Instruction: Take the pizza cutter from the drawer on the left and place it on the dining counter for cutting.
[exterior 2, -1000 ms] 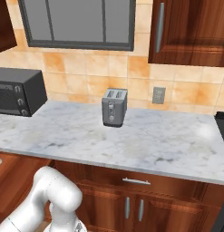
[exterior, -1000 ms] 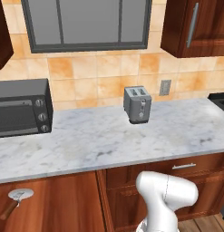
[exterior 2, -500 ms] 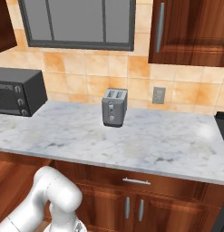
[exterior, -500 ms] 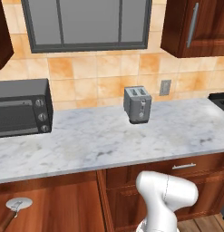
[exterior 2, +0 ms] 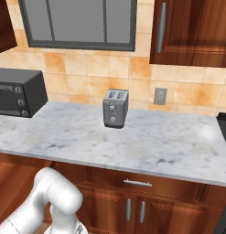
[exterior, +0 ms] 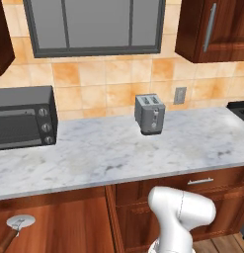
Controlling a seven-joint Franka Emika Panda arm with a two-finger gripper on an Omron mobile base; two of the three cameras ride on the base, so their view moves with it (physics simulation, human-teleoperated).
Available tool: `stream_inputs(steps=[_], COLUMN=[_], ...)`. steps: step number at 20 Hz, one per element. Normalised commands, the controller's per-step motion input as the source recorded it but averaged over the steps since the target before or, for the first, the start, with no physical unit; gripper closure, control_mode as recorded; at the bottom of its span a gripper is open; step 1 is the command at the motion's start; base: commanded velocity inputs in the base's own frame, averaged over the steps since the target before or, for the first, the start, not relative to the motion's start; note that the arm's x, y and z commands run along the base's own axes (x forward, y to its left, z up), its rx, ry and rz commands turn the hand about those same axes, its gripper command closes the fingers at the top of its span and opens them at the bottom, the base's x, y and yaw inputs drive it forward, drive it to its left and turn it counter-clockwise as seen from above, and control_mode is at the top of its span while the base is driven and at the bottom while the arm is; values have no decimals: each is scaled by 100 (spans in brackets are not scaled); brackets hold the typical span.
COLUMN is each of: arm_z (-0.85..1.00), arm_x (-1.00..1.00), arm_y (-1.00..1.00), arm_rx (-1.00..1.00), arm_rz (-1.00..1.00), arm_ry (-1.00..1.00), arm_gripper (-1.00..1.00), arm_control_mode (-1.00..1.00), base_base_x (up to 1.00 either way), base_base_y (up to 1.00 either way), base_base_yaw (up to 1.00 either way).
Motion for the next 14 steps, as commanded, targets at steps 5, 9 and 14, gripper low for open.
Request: stream_inputs(steps=[5,9,14], arm_z=[92,96,95], arm_x=[-50,-17,-6], arm_y=[0,-10,-27], arm_rx=[5,6,11], arm_rz=[0,-2,-2], arm_ry=[0,0,1], arm_gripper=[-100,-100,-100], arm_control_mode=[-100,-100,-100], base_base_x=[0,0,0], base_base_y=[0,0,0], base_base_yaw=[0,0,0])
